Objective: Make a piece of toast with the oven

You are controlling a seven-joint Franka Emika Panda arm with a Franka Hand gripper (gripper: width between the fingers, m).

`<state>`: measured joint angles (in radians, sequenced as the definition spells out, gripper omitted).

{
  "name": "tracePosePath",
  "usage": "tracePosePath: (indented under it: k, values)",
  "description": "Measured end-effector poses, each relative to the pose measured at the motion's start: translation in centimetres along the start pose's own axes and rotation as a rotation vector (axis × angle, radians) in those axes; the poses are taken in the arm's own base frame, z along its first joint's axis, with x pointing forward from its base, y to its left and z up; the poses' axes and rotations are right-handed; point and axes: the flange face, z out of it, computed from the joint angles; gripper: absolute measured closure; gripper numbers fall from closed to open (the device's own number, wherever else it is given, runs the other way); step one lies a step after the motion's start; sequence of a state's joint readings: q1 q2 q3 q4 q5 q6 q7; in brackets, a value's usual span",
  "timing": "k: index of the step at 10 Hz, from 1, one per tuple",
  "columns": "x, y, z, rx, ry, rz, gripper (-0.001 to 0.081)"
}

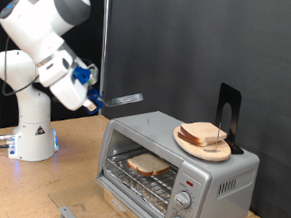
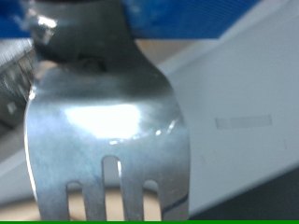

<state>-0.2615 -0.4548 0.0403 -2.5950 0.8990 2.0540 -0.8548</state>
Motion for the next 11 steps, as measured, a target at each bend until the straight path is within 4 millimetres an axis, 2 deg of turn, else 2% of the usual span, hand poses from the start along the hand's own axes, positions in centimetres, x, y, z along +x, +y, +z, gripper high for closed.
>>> tracePosePath:
  k: [2, 4, 9, 11]
  values:
    - [1.4, -3.2, 1.9, 0.005, 0.073, -0.019, 0.0403]
    - [2.0, -6.5, 4.1, -0.008, 0.081, -0.076, 0.0403]
    - [1.2, -13.6, 9.9, -0.041, 0.038, -0.149, 0.0403]
    - [0.5, -14.8, 11.8, -0.063, 0.017, -0.151, 0.0403]
